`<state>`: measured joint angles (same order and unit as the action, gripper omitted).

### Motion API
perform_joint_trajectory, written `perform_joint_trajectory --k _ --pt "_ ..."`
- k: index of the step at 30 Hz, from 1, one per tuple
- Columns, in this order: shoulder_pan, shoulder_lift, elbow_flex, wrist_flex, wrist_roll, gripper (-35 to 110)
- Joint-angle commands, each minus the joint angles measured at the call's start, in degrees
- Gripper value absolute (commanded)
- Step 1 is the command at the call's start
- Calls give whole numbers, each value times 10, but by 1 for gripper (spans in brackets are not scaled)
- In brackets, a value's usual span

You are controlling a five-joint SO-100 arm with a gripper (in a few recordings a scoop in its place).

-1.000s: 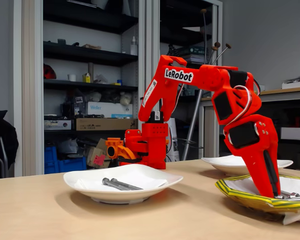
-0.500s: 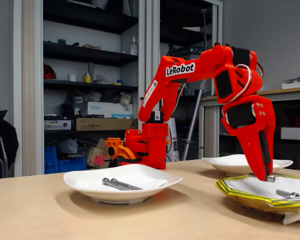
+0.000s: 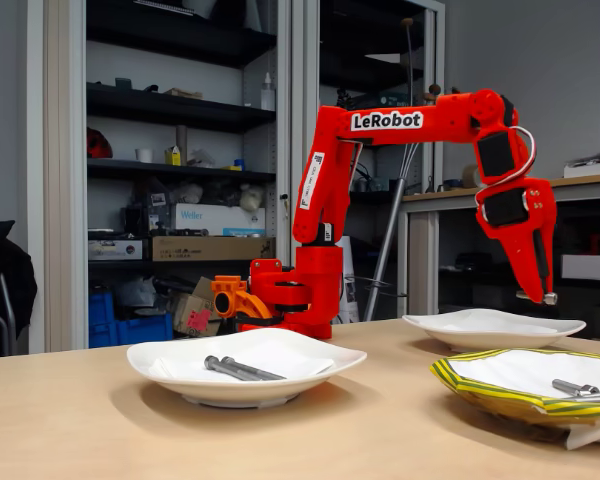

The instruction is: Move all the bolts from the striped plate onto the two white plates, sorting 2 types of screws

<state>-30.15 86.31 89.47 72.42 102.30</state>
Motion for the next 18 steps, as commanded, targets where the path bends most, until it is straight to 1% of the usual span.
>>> perform_joint_trajectory --k 1,6,9,11,15,18 --pt "-61 105 115 -44 85 0" --pt "-103 182 250 -121 187 0" --pt "-114 201 282 -152 203 11" --pt "-116 210 297 -171 209 15" --pt "-89 207 294 -200 182 16" --pt "-25 183 258 -235 82 15"
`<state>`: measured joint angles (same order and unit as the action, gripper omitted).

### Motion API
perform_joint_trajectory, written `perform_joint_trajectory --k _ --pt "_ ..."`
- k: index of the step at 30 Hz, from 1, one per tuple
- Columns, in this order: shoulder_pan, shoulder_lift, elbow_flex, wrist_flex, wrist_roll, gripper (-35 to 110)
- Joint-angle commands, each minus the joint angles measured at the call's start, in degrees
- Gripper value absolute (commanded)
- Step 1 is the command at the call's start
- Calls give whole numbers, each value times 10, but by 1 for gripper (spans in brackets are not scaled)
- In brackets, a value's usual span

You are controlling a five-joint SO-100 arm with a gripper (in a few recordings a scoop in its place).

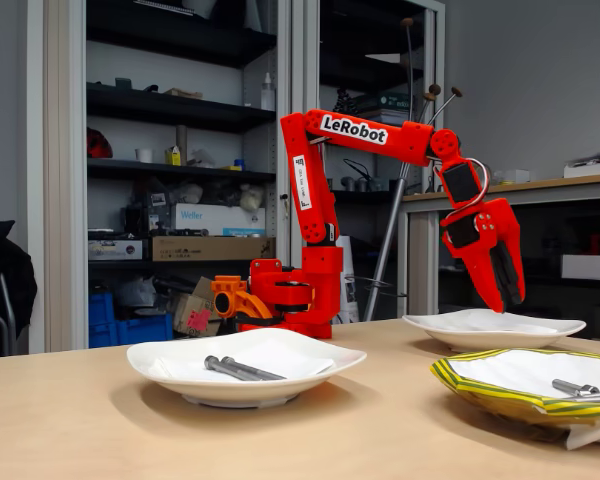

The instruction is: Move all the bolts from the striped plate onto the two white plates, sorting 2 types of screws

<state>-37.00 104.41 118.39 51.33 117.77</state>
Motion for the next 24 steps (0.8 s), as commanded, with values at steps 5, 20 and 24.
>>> perform_joint_trajectory --k 5,20,24 --pt "157 -76 -126 -81 -248 15" --pt "290 -279 -298 -132 -148 14" --pt "292 -307 -313 -124 -105 13"
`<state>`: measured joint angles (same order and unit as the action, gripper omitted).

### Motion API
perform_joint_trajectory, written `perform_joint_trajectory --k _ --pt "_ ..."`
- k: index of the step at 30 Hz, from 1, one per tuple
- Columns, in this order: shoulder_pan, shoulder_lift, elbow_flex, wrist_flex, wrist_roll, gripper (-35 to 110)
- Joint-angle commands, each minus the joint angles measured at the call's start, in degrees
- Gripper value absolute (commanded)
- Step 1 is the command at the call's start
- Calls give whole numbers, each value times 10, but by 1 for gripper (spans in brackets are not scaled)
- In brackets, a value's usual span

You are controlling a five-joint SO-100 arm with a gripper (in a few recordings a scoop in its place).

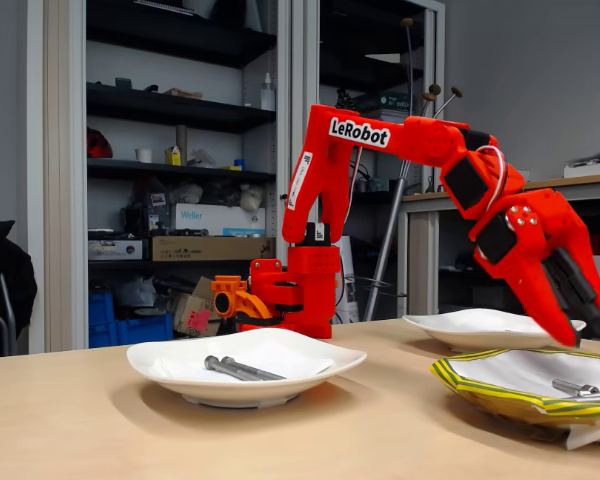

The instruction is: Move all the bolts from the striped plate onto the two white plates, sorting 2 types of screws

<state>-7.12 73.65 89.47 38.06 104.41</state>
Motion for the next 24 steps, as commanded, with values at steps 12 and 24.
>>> perform_joint_trajectory --k 12,24 --pt "20 -23 20 -34 6 12" --pt "23 -57 33 -85 -5 10"
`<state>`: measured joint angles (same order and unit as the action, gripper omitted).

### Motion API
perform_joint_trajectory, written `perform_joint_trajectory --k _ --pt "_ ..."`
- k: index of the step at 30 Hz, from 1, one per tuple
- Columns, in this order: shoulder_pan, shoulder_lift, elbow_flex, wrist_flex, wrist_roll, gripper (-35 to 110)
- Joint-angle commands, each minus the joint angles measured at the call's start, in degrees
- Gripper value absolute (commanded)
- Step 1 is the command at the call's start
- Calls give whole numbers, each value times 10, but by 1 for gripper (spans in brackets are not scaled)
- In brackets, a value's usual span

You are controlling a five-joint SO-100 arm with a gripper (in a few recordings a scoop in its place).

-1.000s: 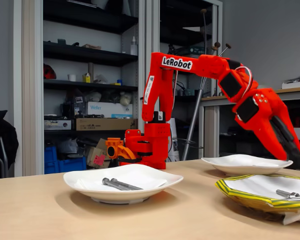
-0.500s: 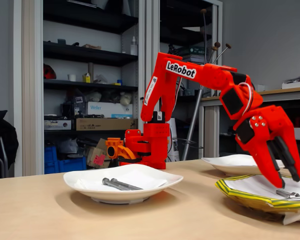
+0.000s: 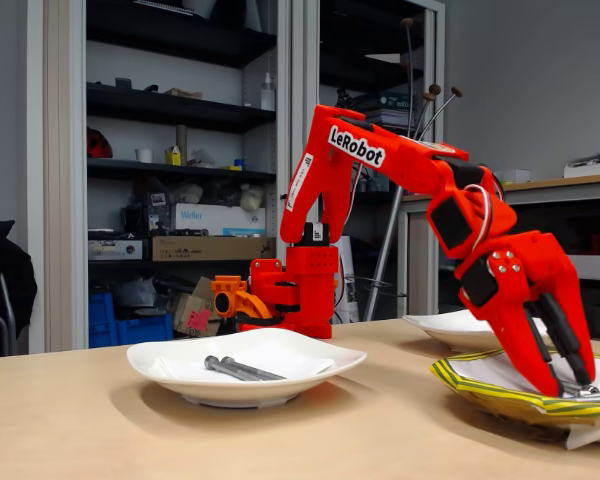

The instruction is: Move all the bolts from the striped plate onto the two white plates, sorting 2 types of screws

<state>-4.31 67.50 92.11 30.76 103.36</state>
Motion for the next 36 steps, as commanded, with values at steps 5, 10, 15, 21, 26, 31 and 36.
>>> perform_joint_trajectory --k 5,10,15,21,26,31,36 --pt "-14 -20 6 -31 14 8" --pt "-16 -31 7 -31 18 0" --pt "-15 -7 -6 15 -3 0" --pt "-22 53 -46 135 -35 0" --pt "-43 127 -47 221 -52 0" --pt "-76 222 -33 305 -46 0" --pt "-156 345 84 319 32 0"
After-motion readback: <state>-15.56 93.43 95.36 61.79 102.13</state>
